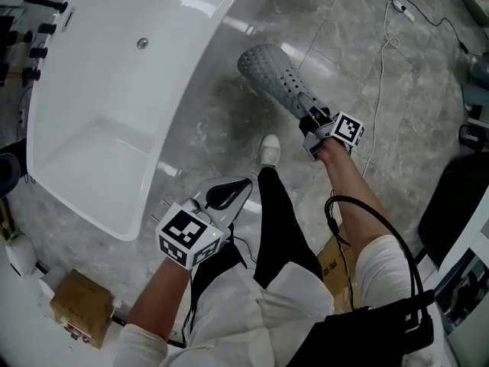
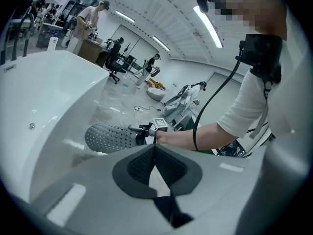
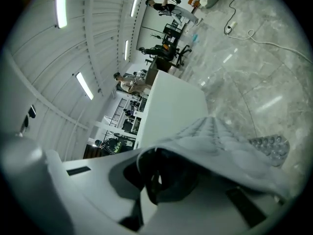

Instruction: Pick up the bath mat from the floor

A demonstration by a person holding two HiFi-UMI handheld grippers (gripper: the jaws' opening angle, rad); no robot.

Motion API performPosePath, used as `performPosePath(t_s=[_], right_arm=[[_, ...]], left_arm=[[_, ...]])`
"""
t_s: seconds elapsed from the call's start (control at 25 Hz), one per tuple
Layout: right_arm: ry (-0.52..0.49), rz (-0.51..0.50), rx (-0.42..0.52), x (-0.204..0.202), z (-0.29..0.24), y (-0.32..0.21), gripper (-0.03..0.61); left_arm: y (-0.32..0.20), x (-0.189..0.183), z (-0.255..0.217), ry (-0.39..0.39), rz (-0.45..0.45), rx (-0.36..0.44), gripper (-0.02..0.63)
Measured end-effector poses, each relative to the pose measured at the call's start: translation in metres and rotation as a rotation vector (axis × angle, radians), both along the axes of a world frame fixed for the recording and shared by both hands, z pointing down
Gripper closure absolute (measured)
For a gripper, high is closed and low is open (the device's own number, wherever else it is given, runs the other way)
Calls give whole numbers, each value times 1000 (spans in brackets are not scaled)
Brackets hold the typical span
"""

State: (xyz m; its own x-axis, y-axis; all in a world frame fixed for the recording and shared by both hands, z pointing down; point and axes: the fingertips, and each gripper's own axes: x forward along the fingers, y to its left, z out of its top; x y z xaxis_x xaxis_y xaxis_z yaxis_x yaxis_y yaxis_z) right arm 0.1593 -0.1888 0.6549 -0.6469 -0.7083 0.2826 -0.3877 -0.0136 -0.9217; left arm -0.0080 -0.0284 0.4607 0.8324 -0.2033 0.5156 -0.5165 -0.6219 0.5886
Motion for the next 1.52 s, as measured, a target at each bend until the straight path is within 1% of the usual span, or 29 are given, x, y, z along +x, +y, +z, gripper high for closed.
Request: performPosePath(t_s=[0.16,0.36,0.48,0.6,0.68,0.84,1.04,1.2,1.36,1.52], right_arm=[[33,9,20,-9,-65,39,568],[68,19,97,-21,-159,80,568],[79,33,128,-33,-212,111,568],[62,57,129,-49,-257,145,568],[68,69,135,-55,-284,169,568],[72,84,191,-71,-335,211,568],[57,102,246,-91,-386,271,568],[58,95,254,-98,-415,316,568],[45,84,263,-102,-438,358,568],[34,51,270,-102,-451,401,568]], left_arm=[[23,-20,-41,13,14,46,607],[52,-43,-95,49,51,129,607],[76,-66,-122,46,72,166,607],[100,-91,-143,32,89,196,607],[115,-103,-154,32,95,214,607],[142,-127,-175,46,105,251,607],[183,-149,-186,34,142,245,607],[209,-155,-193,29,172,234,607],[226,-153,-206,34,169,254,607],[245,-145,-218,41,137,269,607]])
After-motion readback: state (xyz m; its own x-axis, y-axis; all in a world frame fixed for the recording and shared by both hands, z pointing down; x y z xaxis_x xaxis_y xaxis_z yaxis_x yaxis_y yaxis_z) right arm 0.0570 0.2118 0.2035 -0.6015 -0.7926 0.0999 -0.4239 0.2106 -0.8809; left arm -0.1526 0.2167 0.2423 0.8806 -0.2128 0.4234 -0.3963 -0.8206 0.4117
